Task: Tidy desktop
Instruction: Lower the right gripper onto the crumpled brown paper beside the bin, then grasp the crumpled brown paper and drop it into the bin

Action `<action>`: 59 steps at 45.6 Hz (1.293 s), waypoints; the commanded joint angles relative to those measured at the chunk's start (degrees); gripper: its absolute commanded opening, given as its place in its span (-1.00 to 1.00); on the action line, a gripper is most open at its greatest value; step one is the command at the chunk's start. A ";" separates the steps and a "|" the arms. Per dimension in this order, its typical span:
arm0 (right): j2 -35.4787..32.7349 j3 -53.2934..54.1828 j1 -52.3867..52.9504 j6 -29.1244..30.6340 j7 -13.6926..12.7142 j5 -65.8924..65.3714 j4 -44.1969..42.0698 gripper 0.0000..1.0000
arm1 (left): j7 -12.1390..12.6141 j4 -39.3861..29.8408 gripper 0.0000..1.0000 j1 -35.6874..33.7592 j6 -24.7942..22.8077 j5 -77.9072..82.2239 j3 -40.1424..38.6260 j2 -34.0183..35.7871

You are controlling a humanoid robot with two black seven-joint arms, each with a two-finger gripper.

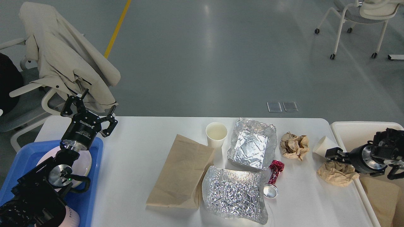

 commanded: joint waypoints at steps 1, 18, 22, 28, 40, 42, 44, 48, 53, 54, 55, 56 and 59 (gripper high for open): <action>0.17 1.14 -2.19 -0.95 -0.10 0.16 -0.53 1.00 | 0.00 0.00 1.00 0.01 -0.01 0.01 0.00 0.00; 0.61 5.01 -9.49 -6.67 -0.01 0.16 -3.43 0.20 | 0.00 0.00 1.00 0.01 -0.01 0.01 0.00 0.00; 0.61 5.01 -9.93 -6.75 0.08 0.16 -3.34 -0.15 | 0.00 0.00 1.00 0.01 -0.01 0.01 0.00 0.00; 0.70 5.01 -9.58 -5.79 0.87 0.08 -2.64 -1.00 | 0.00 0.00 1.00 0.01 -0.01 0.01 0.00 0.00; -10.10 2.55 7.63 2.55 1.57 -0.71 7.63 -1.00 | 0.09 0.00 1.00 0.01 -0.01 0.01 0.00 0.00; -13.00 1.67 13.42 6.15 1.57 -1.59 10.71 -1.00 | 0.09 0.00 1.00 0.01 -0.01 0.01 0.00 0.00; -15.81 0.09 20.88 10.80 1.57 -4.39 12.73 -1.00 | 0.09 0.00 1.00 0.01 -0.01 -0.08 -0.09 0.00; -19.95 -2.64 38.02 23.18 1.66 -12.65 14.85 -1.00 | 0.09 0.00 1.00 0.01 -0.01 0.01 -0.09 0.00; -21.54 -2.81 57.54 38.48 1.75 -19.86 15.47 -1.00 | 0.00 0.00 1.00 0.01 -0.01 0.01 0.00 0.00; -21.45 -2.82 61.05 39.19 1.83 -21.09 15.64 -1.00 | 0.09 0.00 1.00 0.09 -0.01 0.01 -0.09 0.00; -21.28 -2.82 64.48 39.19 1.92 -22.41 15.91 -1.00 | 0.09 0.00 1.00 0.01 -0.01 0.01 -0.09 0.00; -21.10 -2.82 67.48 39.19 2.01 -23.64 16.34 -1.00 | 0.09 0.00 1.00 0.01 -0.01 0.01 -0.09 0.00; -20.84 -2.55 74.69 39.19 2.19 -26.11 18.19 -1.00 | 0.09 0.00 1.00 0.01 -0.01 0.01 -0.09 0.00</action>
